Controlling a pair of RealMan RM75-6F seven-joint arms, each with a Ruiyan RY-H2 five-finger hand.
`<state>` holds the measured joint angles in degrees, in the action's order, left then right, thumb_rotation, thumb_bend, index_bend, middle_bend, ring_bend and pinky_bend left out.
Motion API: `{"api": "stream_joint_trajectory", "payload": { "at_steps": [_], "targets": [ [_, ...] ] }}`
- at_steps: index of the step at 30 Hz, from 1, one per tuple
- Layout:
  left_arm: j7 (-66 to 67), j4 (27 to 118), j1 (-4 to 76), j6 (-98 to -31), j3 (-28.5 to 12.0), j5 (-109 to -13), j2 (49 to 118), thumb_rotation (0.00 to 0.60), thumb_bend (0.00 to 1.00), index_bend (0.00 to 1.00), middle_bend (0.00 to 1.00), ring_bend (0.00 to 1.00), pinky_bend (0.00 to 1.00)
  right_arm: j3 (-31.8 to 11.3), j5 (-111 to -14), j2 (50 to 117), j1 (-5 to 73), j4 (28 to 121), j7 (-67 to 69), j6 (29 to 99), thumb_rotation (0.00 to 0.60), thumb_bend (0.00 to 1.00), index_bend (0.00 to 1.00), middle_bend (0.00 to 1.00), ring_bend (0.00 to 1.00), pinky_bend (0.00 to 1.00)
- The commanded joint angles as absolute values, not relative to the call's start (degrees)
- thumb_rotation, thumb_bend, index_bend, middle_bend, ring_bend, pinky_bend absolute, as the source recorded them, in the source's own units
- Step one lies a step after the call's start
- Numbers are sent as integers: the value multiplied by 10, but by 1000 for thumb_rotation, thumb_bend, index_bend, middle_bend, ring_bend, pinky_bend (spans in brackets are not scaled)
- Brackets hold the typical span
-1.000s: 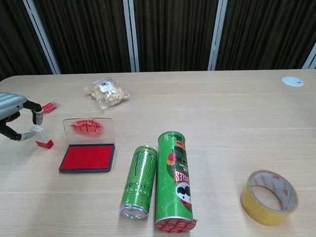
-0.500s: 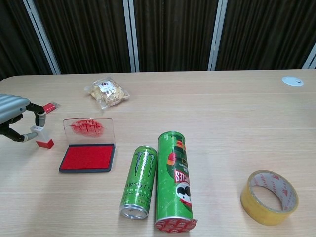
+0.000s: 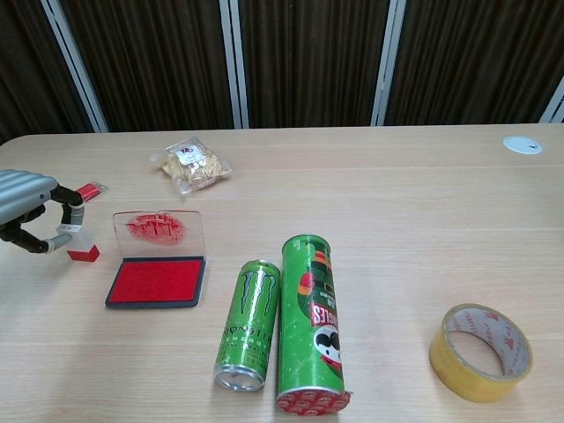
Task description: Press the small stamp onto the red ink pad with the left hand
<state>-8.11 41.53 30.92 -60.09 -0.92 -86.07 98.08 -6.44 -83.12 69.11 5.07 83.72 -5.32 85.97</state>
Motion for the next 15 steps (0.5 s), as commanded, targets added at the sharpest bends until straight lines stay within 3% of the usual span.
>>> {"api": "stream_joint_trajectory", "payload": {
  "at_steps": [1, 8, 15],
  "targets": [
    [-83, 416, 309, -601, -9, -860, 982, 600, 377, 580, 544, 911, 984, -64, -831, 691, 51, 837, -53, 859, 600, 0, 0, 0, 0, 0],
    [-96, 427, 309, -623, -12, -866, 975, 600, 408, 606, 576, 916, 985, -65, -829, 691, 51, 837, -49, 858, 600, 0, 0, 0, 0, 0],
    [-112, 507, 310, -664, -8, -890, 930, 600, 413, 618, 581, 917, 985, -65, -829, 688, 51, 841, -46, 858, 600, 0, 0, 0, 0, 0]
  ]
}}
